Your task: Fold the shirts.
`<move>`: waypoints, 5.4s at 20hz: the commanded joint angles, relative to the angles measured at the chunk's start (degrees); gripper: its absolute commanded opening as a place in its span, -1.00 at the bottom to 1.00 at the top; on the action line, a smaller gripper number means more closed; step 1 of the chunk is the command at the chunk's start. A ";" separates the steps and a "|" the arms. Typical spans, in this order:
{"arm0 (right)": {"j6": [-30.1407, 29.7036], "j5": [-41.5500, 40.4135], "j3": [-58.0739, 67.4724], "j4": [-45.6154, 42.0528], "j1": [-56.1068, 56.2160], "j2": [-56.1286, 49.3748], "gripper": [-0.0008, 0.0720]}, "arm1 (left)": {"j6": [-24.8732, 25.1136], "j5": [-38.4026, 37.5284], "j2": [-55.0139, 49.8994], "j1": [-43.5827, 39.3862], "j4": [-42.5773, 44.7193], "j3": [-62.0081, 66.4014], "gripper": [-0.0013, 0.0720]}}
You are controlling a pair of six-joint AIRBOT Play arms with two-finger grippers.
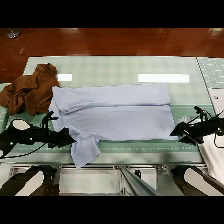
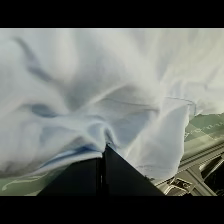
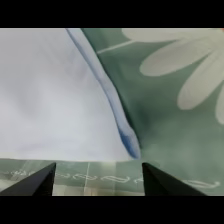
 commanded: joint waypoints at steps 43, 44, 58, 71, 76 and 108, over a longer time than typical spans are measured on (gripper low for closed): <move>-0.59 -4.63 47.36 10.16 1.38 -34.80 0.74 | -4.39 -7.26 -21.31 15.45 14.08 49.29 0.94; -0.68 -4.46 47.04 10.71 1.66 -35.58 0.74 | -4.15 -3.52 -17.53 15.21 12.57 45.70 0.94; -5.62 3.02 50.21 16.63 13.86 -35.93 -0.91 | -1.60 13.90 -3.19 -19.23 1.73 26.38 -0.91; 1.36 1.99 17.18 8.22 13.64 22.49 -0.91 | -4.90 25.81 -30.67 -47.65 8.59 51.36 -0.92; 3.06 4.28 17.09 9.09 13.64 27.65 -0.91 | -11.85 20.44 -48.46 -53.51 0.04 69.53 -0.91; 4.72 -19.71 49.79 22.40 54.97 -21.35 -0.91 | -17.11 9.53 39.43 -13.97 10.29 8.87 -0.91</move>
